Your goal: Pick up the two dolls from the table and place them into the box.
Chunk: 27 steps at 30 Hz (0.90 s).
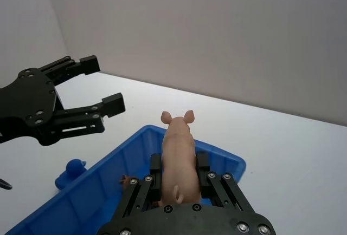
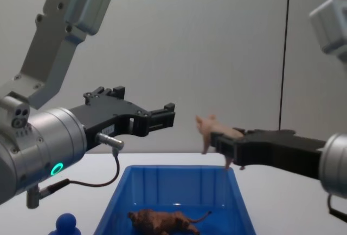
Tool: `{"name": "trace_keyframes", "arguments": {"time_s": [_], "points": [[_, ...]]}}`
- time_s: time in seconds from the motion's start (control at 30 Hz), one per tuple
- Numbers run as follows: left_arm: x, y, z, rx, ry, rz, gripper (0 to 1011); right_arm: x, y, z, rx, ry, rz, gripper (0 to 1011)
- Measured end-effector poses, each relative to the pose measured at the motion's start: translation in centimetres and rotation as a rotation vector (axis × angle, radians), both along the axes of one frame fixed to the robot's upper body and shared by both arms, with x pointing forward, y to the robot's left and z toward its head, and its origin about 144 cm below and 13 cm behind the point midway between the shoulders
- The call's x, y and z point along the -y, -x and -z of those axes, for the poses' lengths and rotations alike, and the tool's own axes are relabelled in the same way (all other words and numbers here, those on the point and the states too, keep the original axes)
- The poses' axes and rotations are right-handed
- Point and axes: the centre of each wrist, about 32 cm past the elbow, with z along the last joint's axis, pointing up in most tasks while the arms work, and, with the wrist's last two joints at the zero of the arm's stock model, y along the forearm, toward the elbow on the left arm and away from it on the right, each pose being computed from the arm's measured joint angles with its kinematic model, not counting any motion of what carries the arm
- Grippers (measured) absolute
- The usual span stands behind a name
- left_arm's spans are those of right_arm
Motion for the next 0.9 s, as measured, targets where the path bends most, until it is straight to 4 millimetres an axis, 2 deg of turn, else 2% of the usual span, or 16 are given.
{"name": "trace_keyframes", "arguments": {"time_s": [0.1,0.13,0.17,0.23,0.33,0.43,0.47,0.5,0.73,0.9], "points": [[0.0,0.0,0.0,0.0,0.0,0.0,1003,-0.3,-0.5,-0.1,-0.017,-0.001,-0.024,395],[0.0,0.0,0.0,0.0,0.0,0.0,1003,-0.4,-0.7,-0.1,-0.021,-0.001,-0.029,451],[0.0,0.0,0.0,0.0,0.0,0.0,1003,-0.5,-0.9,-0.1,-0.026,-0.002,-0.035,451],[0.0,0.0,0.0,0.0,0.0,0.0,1003,-0.8,-1.5,0.0,-0.044,-0.003,-0.05,548],[0.0,0.0,0.0,0.0,0.0,0.0,1003,-1.0,-1.9,0.1,-0.056,-0.004,-0.059,607],[0.0,0.0,0.0,0.0,0.0,0.0,1003,-1.1,-2.4,0.2,-0.068,-0.004,-0.064,738],[0.0,0.0,0.0,0.0,0.0,0.0,1003,-1.1,-2.4,0.2,-0.068,-0.004,-0.064,738],[0.0,0.0,0.0,0.0,0.0,0.0,1003,-1.2,-2.6,0.3,-0.071,-0.004,-0.063,794],[0.0,0.0,0.0,0.0,0.0,0.0,1003,-1.2,-2.9,0.3,-0.066,-0.001,-0.039,976],[0.0,0.0,0.0,0.0,0.0,0.0,1003,-1.0,-2.7,0.2,-0.046,0.003,0.007,1001]]}}
